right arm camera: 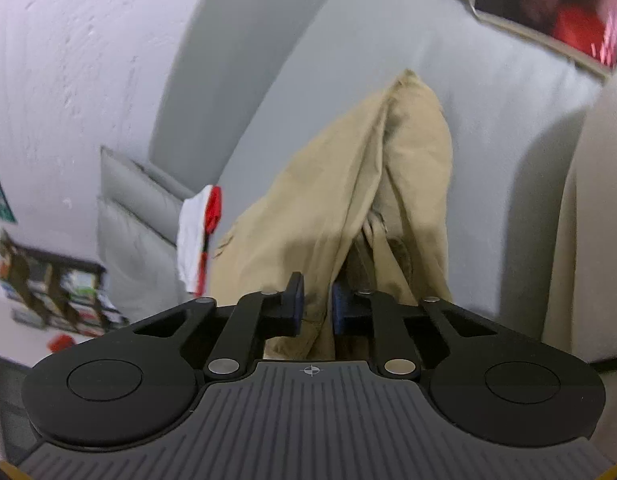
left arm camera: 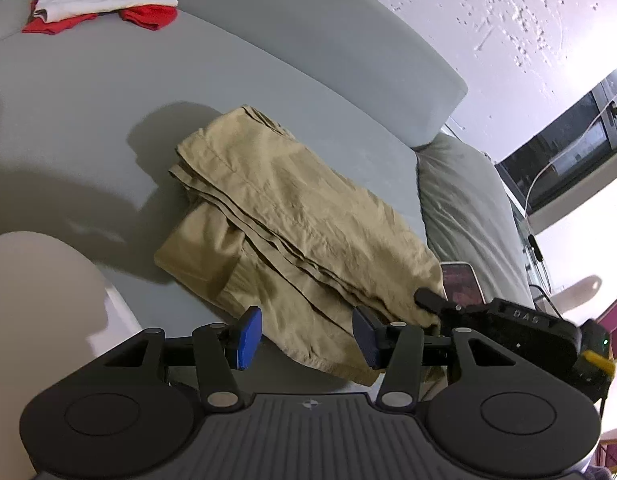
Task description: Fold clothes
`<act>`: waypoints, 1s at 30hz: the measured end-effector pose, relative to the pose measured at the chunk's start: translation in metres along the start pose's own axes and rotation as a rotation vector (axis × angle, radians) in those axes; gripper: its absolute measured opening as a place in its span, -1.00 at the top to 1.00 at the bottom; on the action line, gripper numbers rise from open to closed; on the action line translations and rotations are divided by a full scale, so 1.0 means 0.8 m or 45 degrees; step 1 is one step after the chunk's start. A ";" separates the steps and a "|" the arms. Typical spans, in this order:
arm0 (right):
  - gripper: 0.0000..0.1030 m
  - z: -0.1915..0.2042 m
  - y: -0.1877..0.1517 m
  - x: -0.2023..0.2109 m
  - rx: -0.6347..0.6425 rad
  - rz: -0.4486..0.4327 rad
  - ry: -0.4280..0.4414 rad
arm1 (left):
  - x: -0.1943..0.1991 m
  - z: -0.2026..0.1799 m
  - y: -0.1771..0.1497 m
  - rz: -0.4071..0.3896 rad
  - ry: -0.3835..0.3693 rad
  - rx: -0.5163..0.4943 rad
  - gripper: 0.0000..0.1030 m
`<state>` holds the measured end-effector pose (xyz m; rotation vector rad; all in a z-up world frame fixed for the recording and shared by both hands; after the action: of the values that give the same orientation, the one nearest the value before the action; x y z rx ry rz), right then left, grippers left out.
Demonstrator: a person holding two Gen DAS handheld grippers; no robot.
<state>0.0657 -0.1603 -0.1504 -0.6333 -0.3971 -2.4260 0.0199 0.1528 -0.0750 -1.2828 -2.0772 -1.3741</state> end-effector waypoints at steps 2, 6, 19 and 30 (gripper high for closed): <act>0.89 0.007 0.003 0.005 0.006 0.001 0.004 | -0.003 -0.002 -0.001 0.009 -0.006 0.002 0.07; 0.89 0.007 0.011 0.013 -0.074 0.066 0.062 | -0.006 -0.003 -0.002 0.017 -0.012 -0.007 0.07; 0.79 0.006 0.000 -0.001 0.042 0.070 0.007 | -0.004 0.017 0.006 -0.032 0.043 0.068 0.03; 0.82 0.017 0.054 0.026 -0.416 0.120 0.277 | -0.037 0.022 0.022 -0.023 -0.285 0.362 -0.08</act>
<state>0.0822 -0.1982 -0.1226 -0.5013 0.1183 -2.4556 0.0536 0.1552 -0.0937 -1.3466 -2.3340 -0.9323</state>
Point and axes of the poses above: each gripper's, at about its wrist camera, not at the fingertips, and x roughly against the way its jaws point, z to its left, y to its top, the point moved 5 cm from there along -x, roughly the way its jaws point, and after that the axes turned 8 degrees about -x, right-handed, at the moved point
